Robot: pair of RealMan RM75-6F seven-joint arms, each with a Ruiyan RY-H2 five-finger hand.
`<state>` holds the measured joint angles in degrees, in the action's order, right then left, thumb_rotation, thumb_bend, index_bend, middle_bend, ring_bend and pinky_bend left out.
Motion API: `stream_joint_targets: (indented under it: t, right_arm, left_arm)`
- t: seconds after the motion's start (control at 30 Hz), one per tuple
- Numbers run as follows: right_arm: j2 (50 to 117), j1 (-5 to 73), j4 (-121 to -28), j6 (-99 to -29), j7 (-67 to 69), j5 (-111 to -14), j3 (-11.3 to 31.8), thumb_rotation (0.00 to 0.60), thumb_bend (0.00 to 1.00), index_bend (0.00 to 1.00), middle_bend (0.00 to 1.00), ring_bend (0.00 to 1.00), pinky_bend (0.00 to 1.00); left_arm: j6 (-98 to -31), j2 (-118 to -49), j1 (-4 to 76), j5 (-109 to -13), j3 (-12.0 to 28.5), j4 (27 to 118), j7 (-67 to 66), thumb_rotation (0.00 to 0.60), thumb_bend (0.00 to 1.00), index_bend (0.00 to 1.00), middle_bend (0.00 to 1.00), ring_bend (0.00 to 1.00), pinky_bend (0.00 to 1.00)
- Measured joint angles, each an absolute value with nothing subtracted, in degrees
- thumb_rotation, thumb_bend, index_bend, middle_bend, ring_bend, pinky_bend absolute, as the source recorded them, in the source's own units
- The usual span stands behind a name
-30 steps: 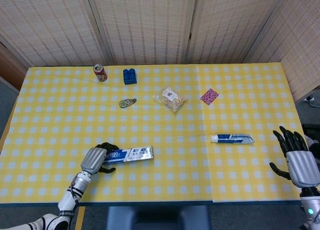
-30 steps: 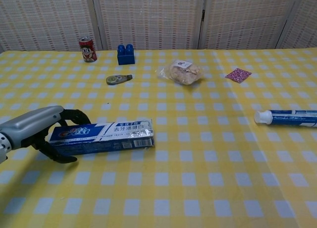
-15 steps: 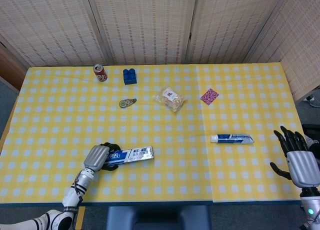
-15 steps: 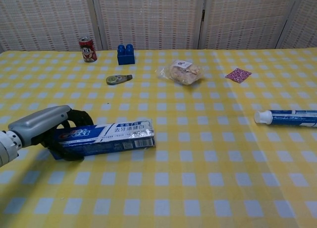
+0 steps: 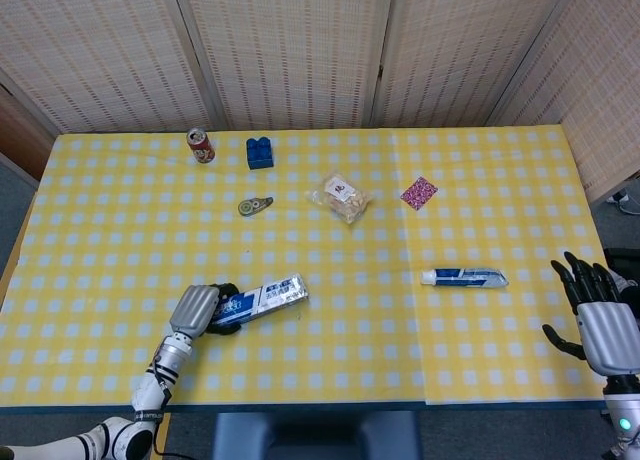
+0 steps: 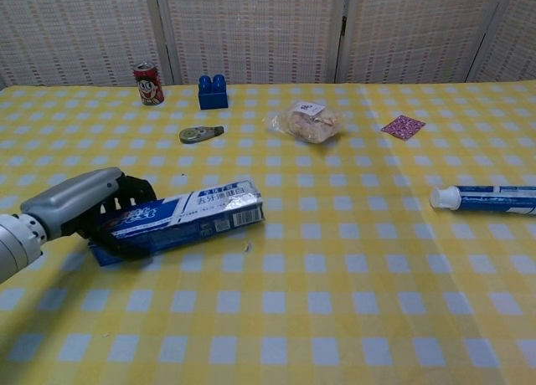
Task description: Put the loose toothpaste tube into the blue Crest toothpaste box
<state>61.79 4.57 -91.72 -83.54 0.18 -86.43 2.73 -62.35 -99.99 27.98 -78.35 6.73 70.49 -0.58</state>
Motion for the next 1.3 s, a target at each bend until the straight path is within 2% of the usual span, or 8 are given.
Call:
stream_joint_targets:
  t: [0.33,0.53,0.73,0.9,1.1,1.3]
  right_arm:
    - [61.97,5.05,-91.48,-82.21,-0.54,-86.28,2.57,0.6,0.27,0.0,0.0,0.0,0.0]
    - [61.33,8.39,-90.0,-75.7,-1.58,-84.77,3.16,0.6,0.27,0.0,0.0,0.0,0.0]
    - [61.97,13.88,-87.64,-68.41,-6.15,-81.82,4.72,0.6,0.27,0.16,0.12,0.09,0.02]
    - [65.99,17.29,-83.09,-62.7,-9.21,-77.3,6.01,0.6,0.27,0.27,0.2,0.17,0.12]
    - [72.56,20.65,-76.68,-55.81,-14.21,-70.59,6.56,0.6,0.27,0.29,0.21,0.18,0.13]
    - [77.8,23.22,-71.59,-53.34,-17.07,-67.93,6.85,0.6,0.27,0.3,0.22,0.18,0.13]
  left_arm:
    - [-70.18,-98.91,26.04,-83.89,5.19,75.51,1.0,0.6,0.19,0.69,0.75,0.61,0.68]
    - [-73.69,-95.8,24.81,-88.06,2.79,80.94,-0.36,0.6,0.19,0.69,0.75,0.6,0.68]
    - [-75.8,-94.09,23.78,-89.57,1.86,83.04,-0.95,0.6,0.2,0.69,0.75,0.61,0.68]
    - [-76.77,-93.07,23.27,-89.8,1.92,83.67,-0.07,0.6,0.19,0.69,0.75,0.61,0.68]
    - [-77.46,-91.51,22.86,-90.02,2.09,84.01,1.18,0.6,0.19,0.69,0.75,0.61,0.68]
    - [-77.7,-90.43,22.69,-89.95,2.4,83.9,2.95,0.6,0.2,0.69,0.75,0.61,0.68]
